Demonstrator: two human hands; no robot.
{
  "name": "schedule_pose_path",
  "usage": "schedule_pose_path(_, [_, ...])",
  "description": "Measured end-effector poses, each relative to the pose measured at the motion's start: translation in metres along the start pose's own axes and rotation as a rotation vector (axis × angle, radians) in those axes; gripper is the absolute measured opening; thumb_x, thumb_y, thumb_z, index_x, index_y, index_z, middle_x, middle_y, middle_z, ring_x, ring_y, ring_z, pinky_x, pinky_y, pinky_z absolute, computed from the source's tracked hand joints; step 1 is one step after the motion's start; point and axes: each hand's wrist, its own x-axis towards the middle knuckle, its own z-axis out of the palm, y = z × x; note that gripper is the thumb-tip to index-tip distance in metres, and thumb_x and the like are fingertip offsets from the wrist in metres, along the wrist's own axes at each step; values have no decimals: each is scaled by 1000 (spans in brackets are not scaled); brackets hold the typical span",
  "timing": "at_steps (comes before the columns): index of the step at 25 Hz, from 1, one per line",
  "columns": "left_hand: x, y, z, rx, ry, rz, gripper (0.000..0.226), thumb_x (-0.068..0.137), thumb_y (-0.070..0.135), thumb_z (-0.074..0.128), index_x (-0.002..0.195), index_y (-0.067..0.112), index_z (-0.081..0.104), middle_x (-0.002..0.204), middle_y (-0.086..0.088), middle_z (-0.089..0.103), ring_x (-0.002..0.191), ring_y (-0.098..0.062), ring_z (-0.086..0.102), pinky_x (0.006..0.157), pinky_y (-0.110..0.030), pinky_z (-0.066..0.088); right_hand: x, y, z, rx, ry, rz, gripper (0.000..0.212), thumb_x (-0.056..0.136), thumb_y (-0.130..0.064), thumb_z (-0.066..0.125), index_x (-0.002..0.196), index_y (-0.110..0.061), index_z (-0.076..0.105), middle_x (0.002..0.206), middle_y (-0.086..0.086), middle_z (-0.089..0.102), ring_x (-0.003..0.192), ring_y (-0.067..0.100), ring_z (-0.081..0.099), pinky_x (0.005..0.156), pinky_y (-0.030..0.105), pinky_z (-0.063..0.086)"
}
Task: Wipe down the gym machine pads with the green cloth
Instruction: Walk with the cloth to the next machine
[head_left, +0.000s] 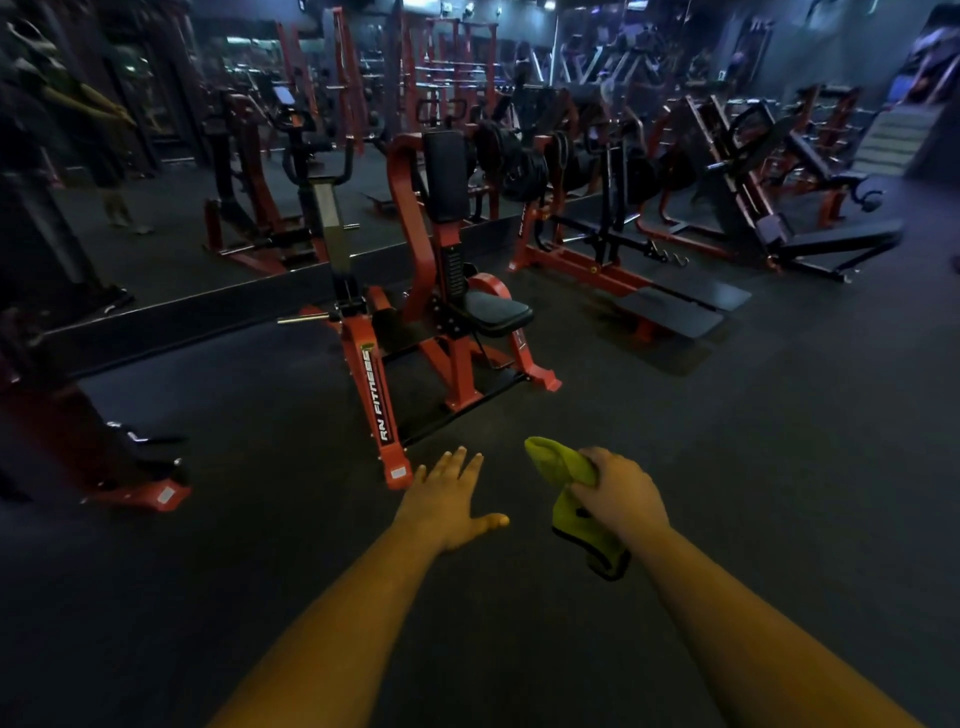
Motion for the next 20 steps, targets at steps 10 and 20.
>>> schedule_pose_path(10, [246,19,-27,-625,-172,209,68,84,48,78,139,19,53,134,-3,62,120,-17,61,102,-40,51,246,22,0,519,75,232,28,85,-41,73,108,-25,70,93,-3,72,84,16,69,77,42,60])
schedule_pose_path(20, [488,51,-63,-890,201,-105,3,95,12,65,92,12,66,84,-5,66,77,-16,60,74,-33,48,470,94,-17,643,-51,131,31,99,-38,61,126,-23,62,114,-6,65,101,9,61,82,24,46])
